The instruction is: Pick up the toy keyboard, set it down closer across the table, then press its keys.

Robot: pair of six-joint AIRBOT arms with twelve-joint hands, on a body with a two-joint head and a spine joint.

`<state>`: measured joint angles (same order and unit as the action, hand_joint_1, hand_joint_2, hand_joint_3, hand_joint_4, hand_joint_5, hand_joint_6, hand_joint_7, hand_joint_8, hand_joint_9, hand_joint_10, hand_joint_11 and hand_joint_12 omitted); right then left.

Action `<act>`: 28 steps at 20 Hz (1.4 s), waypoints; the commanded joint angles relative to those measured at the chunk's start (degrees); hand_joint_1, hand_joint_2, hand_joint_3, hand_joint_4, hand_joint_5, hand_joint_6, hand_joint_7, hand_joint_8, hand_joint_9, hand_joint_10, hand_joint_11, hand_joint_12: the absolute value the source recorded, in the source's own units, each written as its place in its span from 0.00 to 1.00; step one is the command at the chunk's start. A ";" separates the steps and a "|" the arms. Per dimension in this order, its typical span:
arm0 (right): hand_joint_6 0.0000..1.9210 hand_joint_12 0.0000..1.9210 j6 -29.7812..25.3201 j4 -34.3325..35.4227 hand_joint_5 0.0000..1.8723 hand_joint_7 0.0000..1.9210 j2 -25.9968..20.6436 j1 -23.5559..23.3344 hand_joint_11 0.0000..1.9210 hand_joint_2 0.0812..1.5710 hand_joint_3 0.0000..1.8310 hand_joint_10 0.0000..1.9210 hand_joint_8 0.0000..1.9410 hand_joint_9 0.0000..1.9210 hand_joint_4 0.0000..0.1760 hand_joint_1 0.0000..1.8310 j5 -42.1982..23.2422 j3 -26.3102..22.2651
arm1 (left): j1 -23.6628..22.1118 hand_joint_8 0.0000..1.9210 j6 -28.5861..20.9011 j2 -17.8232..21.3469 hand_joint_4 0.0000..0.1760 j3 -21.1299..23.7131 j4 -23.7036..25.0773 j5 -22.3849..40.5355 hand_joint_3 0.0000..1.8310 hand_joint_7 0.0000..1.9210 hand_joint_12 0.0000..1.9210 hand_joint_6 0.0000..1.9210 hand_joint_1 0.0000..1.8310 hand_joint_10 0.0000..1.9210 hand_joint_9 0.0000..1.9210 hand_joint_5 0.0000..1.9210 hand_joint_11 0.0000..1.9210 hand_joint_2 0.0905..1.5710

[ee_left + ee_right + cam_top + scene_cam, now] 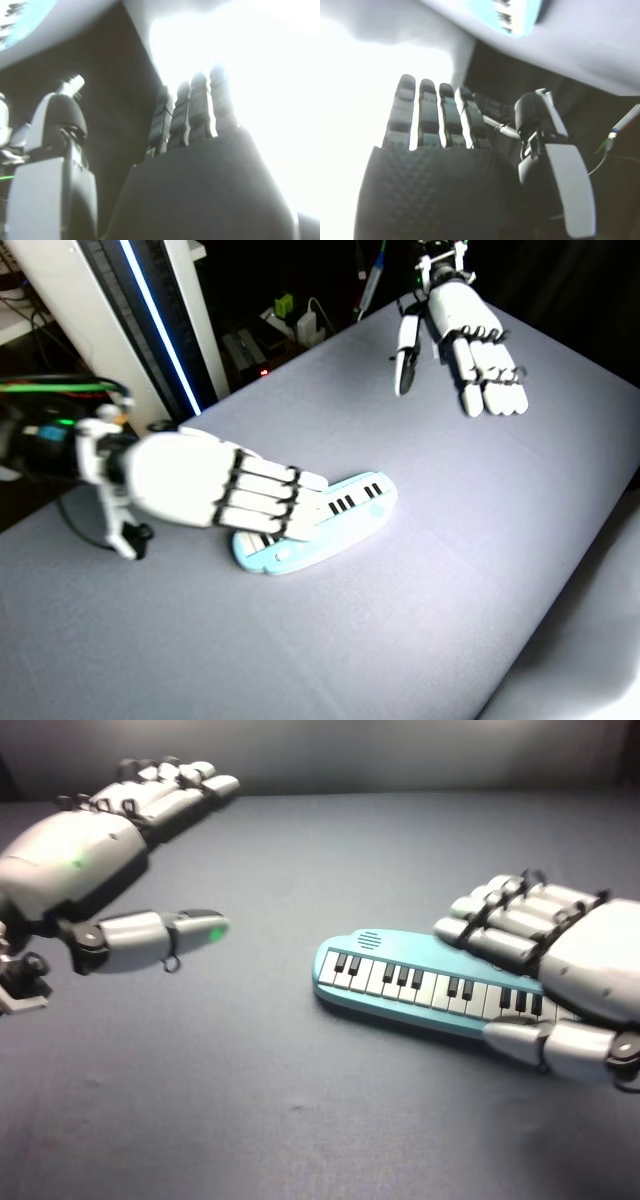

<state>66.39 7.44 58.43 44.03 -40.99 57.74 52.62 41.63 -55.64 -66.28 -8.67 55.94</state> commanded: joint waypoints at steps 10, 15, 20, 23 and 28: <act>0.02 0.00 4.87 0.55 0.27 0.00 4.06 -2.24 0.00 0.89 0.00 0.00 0.00 0.00 0.00 0.00 3.63 3.15 | 1.08 0.00 0.08 0.69 0.03 1.02 -2.27 10.94 0.00 0.00 0.00 0.00 0.41 0.00 0.00 0.06 0.00 0.78; 0.01 0.00 4.83 1.22 0.26 0.00 -0.77 -2.24 0.00 0.89 0.00 0.00 0.00 0.00 0.00 0.00 -2.40 -0.26 | 1.75 0.00 0.07 0.94 0.10 1.37 -3.08 12.13 0.00 0.00 0.00 0.00 0.41 0.00 0.00 0.06 0.00 0.78; 0.00 0.00 5.24 4.47 0.01 0.00 -5.14 2.84 0.00 0.89 0.00 0.00 0.00 0.00 0.00 0.00 -5.04 -3.05 | 3.20 0.00 0.04 1.13 0.03 1.75 -4.29 13.88 0.00 0.00 0.00 0.00 0.41 0.00 0.00 0.06 0.00 0.80; 0.00 0.00 4.94 4.47 0.01 0.00 -8.85 3.11 0.00 0.90 0.01 0.00 0.00 0.00 0.00 0.01 -12.43 -6.46 | 3.37 0.00 0.04 1.23 0.10 1.93 -4.29 14.50 0.00 0.00 0.00 0.00 0.43 0.00 0.00 0.06 0.00 0.80; 0.00 0.00 0.08 4.68 0.00 0.00 -14.62 7.78 0.00 0.89 0.00 0.00 0.00 0.00 0.09 0.00 -26.26 -10.03 | 4.55 0.00 0.05 1.87 0.03 2.93 -4.91 17.52 0.00 0.00 0.00 0.00 0.43 0.00 0.00 0.04 0.00 0.80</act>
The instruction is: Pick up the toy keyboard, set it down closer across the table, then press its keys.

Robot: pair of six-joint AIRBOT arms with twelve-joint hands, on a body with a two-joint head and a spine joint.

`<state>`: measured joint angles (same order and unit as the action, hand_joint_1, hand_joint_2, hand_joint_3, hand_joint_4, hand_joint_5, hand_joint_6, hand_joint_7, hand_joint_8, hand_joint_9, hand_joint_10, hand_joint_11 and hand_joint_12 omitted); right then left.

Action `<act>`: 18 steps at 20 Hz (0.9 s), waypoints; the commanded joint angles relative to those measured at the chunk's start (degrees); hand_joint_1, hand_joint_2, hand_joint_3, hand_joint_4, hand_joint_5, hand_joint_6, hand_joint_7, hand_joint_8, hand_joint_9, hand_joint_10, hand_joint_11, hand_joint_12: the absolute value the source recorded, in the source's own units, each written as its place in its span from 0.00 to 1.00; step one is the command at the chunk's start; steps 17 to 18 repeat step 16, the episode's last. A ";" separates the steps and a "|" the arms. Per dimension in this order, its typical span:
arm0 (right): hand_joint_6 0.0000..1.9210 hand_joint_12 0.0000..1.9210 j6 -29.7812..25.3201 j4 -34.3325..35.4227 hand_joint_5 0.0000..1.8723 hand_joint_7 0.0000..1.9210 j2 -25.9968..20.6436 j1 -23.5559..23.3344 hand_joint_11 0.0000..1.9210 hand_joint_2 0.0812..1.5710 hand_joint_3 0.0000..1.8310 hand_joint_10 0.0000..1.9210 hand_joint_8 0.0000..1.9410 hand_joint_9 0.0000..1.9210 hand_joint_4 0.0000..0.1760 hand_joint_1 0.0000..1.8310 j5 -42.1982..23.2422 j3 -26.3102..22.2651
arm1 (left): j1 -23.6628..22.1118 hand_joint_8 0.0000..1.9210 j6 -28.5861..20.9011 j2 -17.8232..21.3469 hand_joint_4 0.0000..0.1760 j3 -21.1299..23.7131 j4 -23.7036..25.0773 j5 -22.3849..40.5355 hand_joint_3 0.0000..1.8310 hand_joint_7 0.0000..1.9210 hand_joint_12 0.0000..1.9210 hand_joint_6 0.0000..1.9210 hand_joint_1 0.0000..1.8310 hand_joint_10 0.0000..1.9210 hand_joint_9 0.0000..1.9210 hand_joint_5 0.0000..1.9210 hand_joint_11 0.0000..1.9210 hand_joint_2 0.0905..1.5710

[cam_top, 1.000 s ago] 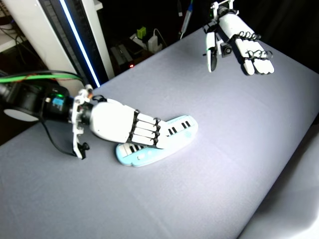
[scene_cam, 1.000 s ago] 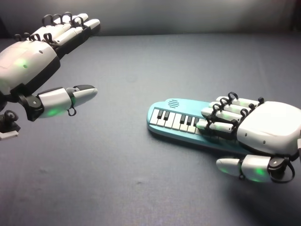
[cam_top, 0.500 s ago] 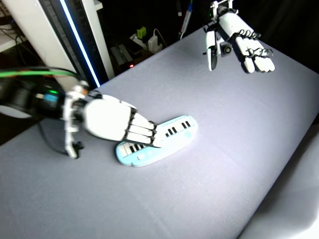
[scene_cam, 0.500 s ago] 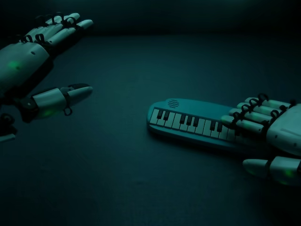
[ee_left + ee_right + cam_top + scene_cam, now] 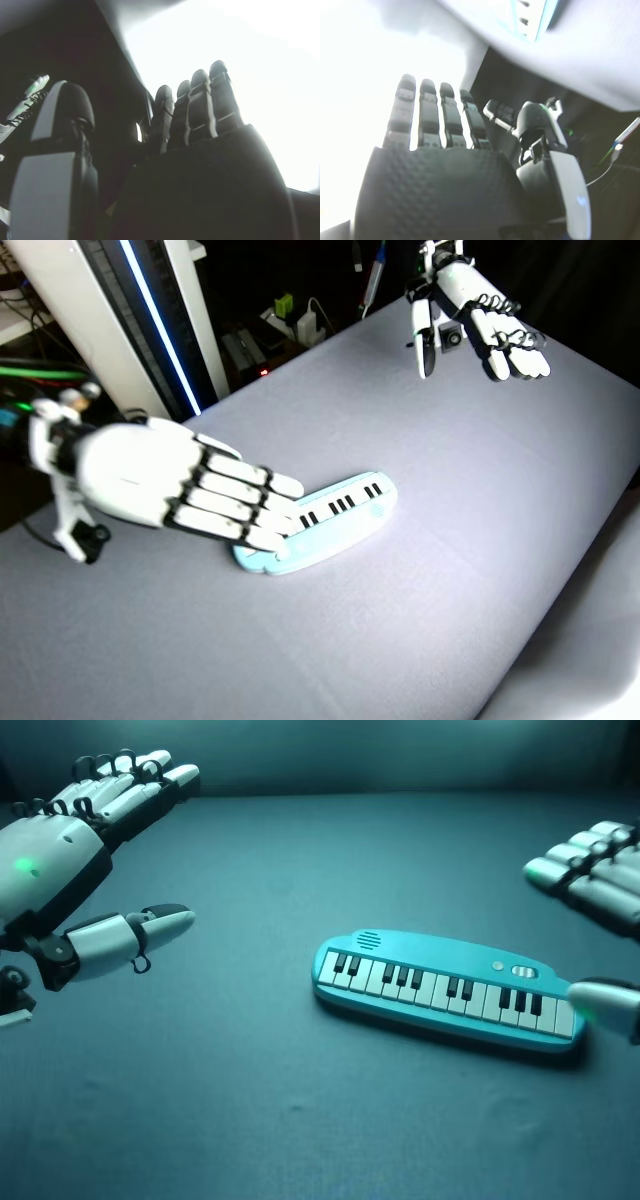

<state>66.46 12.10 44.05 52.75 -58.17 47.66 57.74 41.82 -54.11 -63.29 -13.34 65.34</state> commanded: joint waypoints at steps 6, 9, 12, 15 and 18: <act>0.00 0.00 -3.37 3.26 0.00 0.00 -3.84 5.41 0.00 0.88 0.00 0.00 0.00 0.00 0.48 0.00 -24.47 -2.35 | 2.06 0.00 0.87 1.94 0.39 2.62 -1.93 16.63 0.01 0.00 0.00 0.00 0.27 0.00 0.00 0.00 0.00 0.85; 0.00 0.00 -3.66 4.78 0.00 0.00 -5.41 8.60 0.00 0.86 0.00 0.00 0.00 0.00 0.50 0.01 -30.26 -3.51 | 2.57 0.00 1.95 2.75 0.76 4.07 -1.97 20.81 0.01 0.00 0.00 0.00 0.10 0.00 0.00 0.00 0.00 0.89; 0.00 0.00 -4.12 6.20 0.00 0.00 -6.67 12.62 0.00 0.84 0.00 0.00 0.00 0.00 0.39 0.05 -37.63 -4.74 | 3.42 0.00 3.56 4.06 0.47 5.75 -1.98 25.31 0.00 0.00 0.00 0.00 0.01 0.00 0.00 0.00 0.00 0.87; 0.00 0.00 -5.10 6.56 0.00 0.00 -7.73 14.29 0.00 0.83 0.00 0.00 0.00 0.00 0.10 0.07 -42.71 -5.47 | 3.93 0.00 4.37 4.88 0.10 6.79 -1.99 29.36 0.01 0.00 0.00 0.00 0.00 0.00 0.00 0.00 0.00 0.89; 0.00 0.00 -5.63 6.59 0.00 0.00 -8.03 14.35 0.00 0.85 0.00 0.00 0.00 0.00 0.00 0.07 -42.81 -5.54 | 4.22 0.00 4.41 5.12 0.14 7.02 -1.99 30.92 0.00 0.00 0.00 0.00 0.00 0.00 0.00 0.00 0.00 0.88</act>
